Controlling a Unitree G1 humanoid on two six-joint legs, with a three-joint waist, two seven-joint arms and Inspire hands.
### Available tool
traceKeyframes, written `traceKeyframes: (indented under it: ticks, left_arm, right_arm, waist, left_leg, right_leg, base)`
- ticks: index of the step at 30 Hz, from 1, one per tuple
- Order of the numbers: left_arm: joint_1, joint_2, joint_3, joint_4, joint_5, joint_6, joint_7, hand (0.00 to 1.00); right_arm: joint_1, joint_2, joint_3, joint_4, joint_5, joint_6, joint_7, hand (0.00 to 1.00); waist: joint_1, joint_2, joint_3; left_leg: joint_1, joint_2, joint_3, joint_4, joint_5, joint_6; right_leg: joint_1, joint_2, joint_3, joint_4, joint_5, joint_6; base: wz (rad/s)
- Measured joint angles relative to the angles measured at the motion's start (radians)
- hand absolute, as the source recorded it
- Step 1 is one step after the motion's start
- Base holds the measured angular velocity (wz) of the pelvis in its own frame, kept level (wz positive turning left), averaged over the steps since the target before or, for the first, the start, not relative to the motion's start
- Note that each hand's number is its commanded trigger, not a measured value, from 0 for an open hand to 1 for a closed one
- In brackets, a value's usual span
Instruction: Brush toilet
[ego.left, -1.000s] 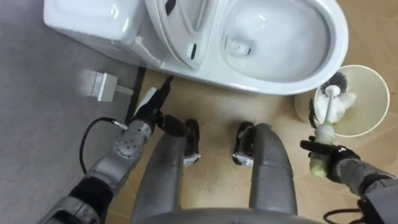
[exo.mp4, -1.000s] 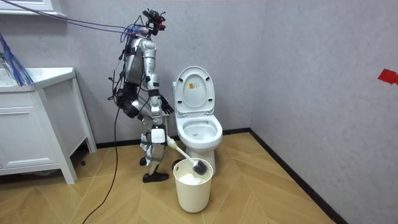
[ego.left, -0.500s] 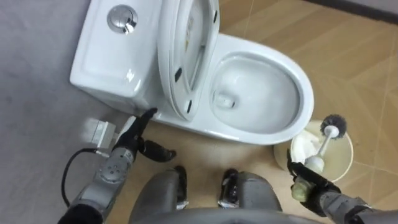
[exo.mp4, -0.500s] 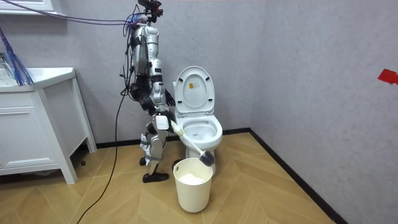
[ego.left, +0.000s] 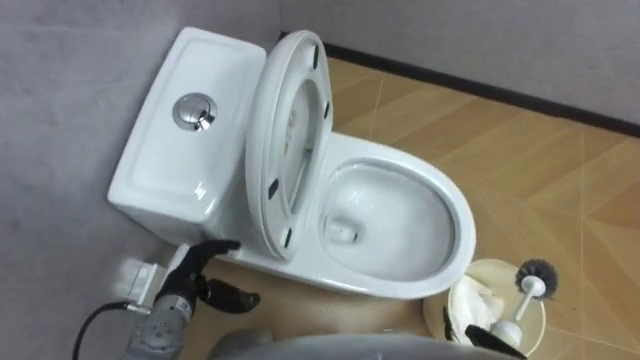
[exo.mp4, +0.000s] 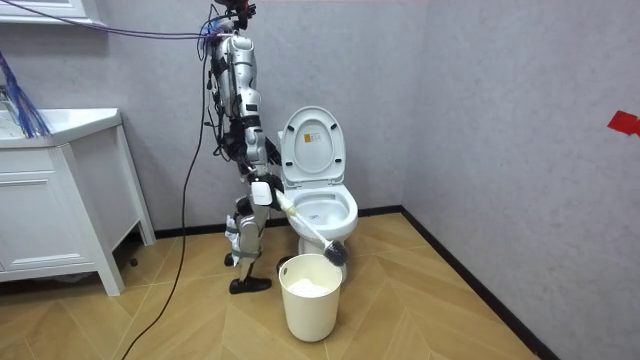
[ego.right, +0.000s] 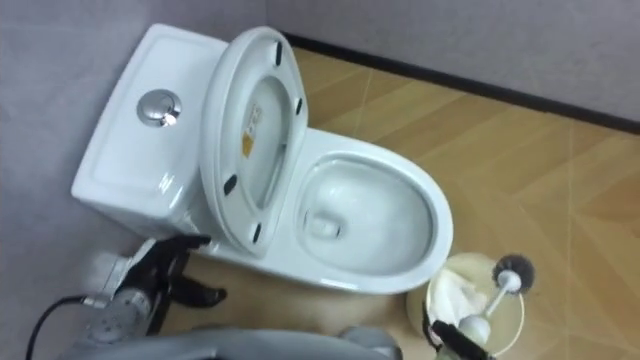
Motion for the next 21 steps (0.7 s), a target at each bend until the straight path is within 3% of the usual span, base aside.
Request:
traceKeyframes:
  ticks: [2,4,12,15,21]
  left_arm:
    - [0.001,0.000,0.036,-0.011,0.025,0.000,0.006,0.00]
    - [0.003,0.001,0.062,-0.026,0.034,0.000,0.014,0.00]
    - [0.018,-0.018,0.149,-0.095,0.046,-0.002,0.112,0.00]
    - [0.018,-0.053,0.205,-0.113,0.066,-0.023,0.191,0.00]
    - [0.021,-0.065,0.219,-0.172,0.069,-0.040,0.302,0.00]
  right_arm:
    - [-0.010,0.000,-0.004,-0.003,-0.079,0.000,-0.007,1.00]
    - [-0.014,0.000,-0.006,-0.010,-0.119,0.000,-0.009,1.00]
    - [-0.006,0.002,-0.037,-0.042,-0.182,-0.003,-0.056,1.00]
    - [-0.004,0.002,-0.073,-0.040,-0.236,-0.019,-0.077,1.00]
    - [-0.012,0.004,-0.073,-0.044,-0.331,-0.049,-0.087,1.00]
  waist:
    - [0.005,0.009,0.0089]
    - [0.005,0.017,0.0101]
    - [0.034,0.023,0.0051]
    - [0.052,0.027,0.0025]
    - [0.073,0.030,0.0002]
  left_leg:
    - [0.026,0.002,-0.002,-0.003,0.000,0.000]
    - [0.041,0.000,-0.009,-0.012,0.000,0.000]
    - [0.070,0.000,-0.019,-0.047,0.016,-0.010]
    - [0.074,0.000,-0.023,-0.046,0.016,-0.010]
    - [0.078,0.000,-0.025,-0.040,0.016,-0.010]
  right_leg:
    - [0.032,0.005,-0.001,-0.023,0.010,0.001]
    - [0.050,0.005,-0.008,-0.030,0.011,0.002]
    - [0.074,0.008,-0.016,-0.032,0.015,-0.001]
    - [0.080,0.009,-0.017,-0.032,0.015,-0.001]
    - [0.088,0.009,-0.015,-0.032,0.015,-0.001]
  base:
    - [0.04]
    - [0.10]
    - [0.04]
    - [0.01]
    - [0.01]
